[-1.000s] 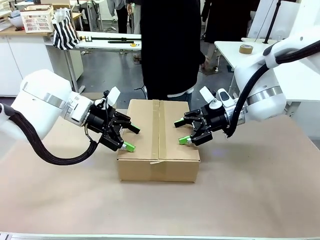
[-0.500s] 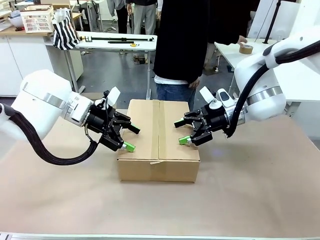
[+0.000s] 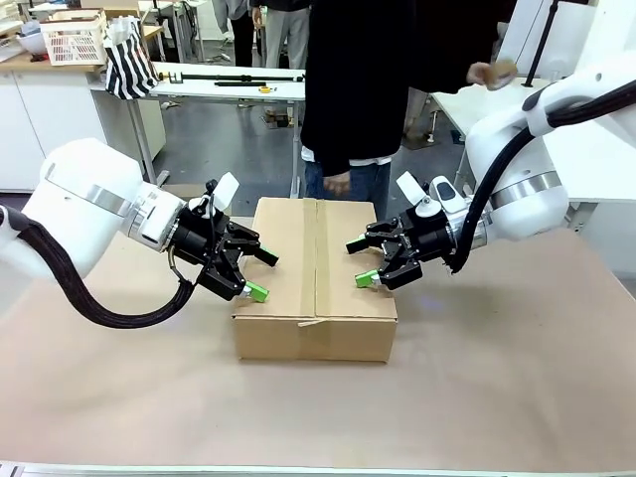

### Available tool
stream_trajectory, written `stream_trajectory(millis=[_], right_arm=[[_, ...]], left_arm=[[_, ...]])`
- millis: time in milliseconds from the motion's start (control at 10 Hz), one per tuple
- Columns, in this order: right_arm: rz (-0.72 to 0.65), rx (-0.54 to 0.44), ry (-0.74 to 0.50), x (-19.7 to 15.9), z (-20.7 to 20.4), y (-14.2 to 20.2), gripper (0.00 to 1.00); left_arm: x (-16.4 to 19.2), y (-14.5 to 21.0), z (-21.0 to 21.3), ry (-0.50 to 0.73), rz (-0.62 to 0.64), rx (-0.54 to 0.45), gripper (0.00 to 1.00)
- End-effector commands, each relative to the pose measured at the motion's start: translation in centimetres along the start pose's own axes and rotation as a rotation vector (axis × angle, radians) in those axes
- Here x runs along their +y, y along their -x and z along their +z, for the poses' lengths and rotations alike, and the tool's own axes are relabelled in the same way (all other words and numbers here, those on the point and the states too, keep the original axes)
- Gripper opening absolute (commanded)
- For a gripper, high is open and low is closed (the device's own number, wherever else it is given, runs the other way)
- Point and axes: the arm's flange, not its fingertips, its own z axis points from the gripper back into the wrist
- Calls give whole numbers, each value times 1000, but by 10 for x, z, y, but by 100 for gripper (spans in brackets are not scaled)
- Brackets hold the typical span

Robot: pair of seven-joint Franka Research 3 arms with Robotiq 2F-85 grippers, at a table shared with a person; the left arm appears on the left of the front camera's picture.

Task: Pack the gift set into the box.
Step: Press and hold the closed box until the human finishes sealing it.

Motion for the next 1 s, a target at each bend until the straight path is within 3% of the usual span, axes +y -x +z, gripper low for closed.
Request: stream_trajectory(millis=[0,900], right_arm=[[0,3,0,0,-1,1,100],[0,3,0,0,-1,1,100]], left_arm=[[-1,2,-1,1,10,2,100],[-1,2,-1,1,10,2,100]])
